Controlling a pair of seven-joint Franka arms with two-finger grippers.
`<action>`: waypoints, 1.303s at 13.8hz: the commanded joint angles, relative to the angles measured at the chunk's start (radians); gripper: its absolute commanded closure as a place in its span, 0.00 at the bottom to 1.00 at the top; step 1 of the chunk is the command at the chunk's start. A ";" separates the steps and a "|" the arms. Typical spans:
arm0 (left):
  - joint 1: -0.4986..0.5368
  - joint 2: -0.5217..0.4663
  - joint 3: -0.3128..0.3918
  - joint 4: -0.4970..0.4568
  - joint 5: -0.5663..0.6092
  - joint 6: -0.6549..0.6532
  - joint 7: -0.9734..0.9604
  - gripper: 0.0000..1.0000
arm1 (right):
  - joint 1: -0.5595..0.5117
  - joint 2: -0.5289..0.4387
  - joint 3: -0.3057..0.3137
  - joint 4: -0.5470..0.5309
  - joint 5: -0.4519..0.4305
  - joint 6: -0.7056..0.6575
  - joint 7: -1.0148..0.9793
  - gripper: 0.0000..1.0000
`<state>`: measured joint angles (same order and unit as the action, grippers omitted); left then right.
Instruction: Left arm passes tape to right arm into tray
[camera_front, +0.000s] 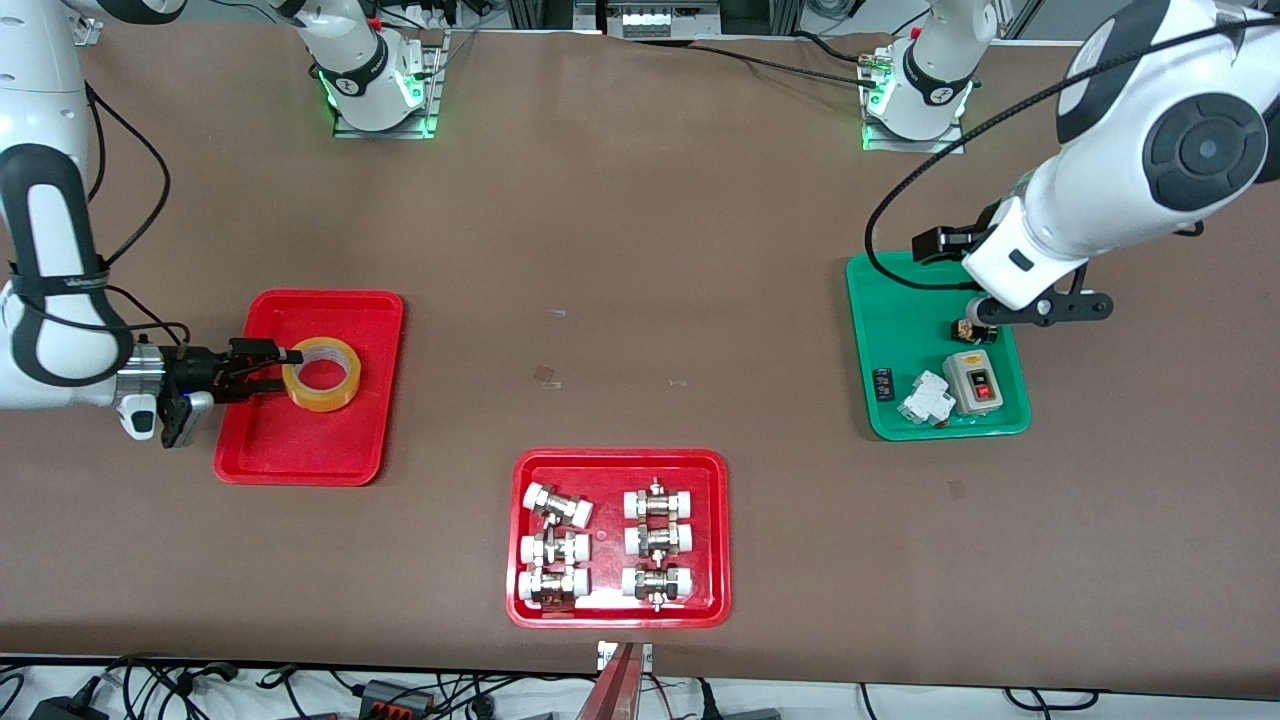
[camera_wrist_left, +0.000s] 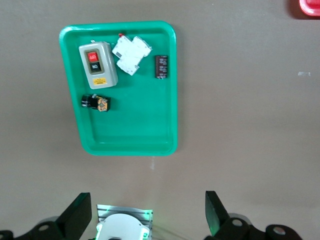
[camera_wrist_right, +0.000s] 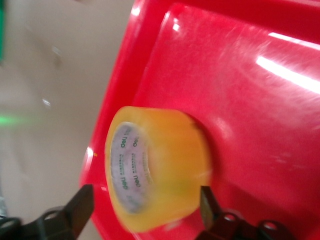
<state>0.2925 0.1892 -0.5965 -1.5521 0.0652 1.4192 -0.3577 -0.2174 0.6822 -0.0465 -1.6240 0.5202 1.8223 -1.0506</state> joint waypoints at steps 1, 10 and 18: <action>0.036 -0.014 0.009 0.007 0.025 0.012 0.104 0.00 | 0.058 -0.053 0.000 -0.007 -0.118 0.081 -0.005 0.00; -0.194 -0.231 0.317 -0.134 0.001 0.116 0.094 0.00 | 0.245 -0.530 -0.003 -0.189 -0.511 0.077 0.622 0.00; -0.185 -0.215 0.313 -0.105 -0.042 0.150 0.104 0.00 | 0.336 -0.803 0.010 -0.212 -0.555 -0.104 1.001 0.00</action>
<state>0.0956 -0.0155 -0.2764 -1.6515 0.0399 1.5514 -0.2664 0.1105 -0.1009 -0.0328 -1.8064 -0.0137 1.7067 -0.0784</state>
